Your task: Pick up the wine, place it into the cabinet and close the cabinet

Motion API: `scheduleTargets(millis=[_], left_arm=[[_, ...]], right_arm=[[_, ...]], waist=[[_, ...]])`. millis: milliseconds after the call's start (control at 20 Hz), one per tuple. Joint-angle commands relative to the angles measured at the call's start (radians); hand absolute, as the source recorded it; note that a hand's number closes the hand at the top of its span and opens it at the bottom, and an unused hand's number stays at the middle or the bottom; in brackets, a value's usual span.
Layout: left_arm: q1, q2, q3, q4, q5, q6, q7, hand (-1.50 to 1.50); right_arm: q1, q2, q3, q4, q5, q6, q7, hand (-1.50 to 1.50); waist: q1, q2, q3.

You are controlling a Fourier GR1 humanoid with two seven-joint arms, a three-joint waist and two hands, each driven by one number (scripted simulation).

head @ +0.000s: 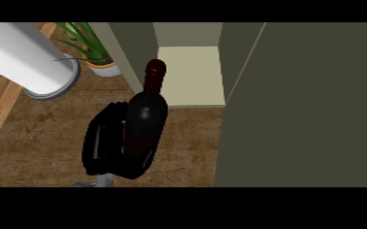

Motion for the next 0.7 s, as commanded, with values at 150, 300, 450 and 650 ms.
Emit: scheduleTargets(millis=[150, 300, 450, 650], left_arm=[[-0.133, 0.0, -0.064, -0.056, 0.006, 0.182, 0.165, 1.5], [-0.195, 0.0, -0.157, 0.012, 0.025, 0.325, 0.147, 1.5], [-0.353, 0.0, -0.106, 0.092, 0.06, 0.375, 0.202, 1.5], [-0.409, 0.0, -0.104, 0.206, 0.057, 0.404, 0.171, 1.5]], right_arm=[[0.07, 0.006, 0.025, -0.217, -0.02, -0.017, 0.098, -1.5], [0.061, -0.016, -0.007, -0.232, -0.058, 0.009, 0.097, -1.5], [0.038, -0.011, -0.079, -0.146, -0.12, 0.041, 0.038, -1.5], [0.11, -0.006, -0.043, -0.207, -0.084, 0.04, 0.028, -1.5]], waist=[[-0.001, 0.001, -0.001], [-0.006, 0.002, -0.001], [-0.005, 0.005, 0.0], [-0.015, 0.003, 0.0]])
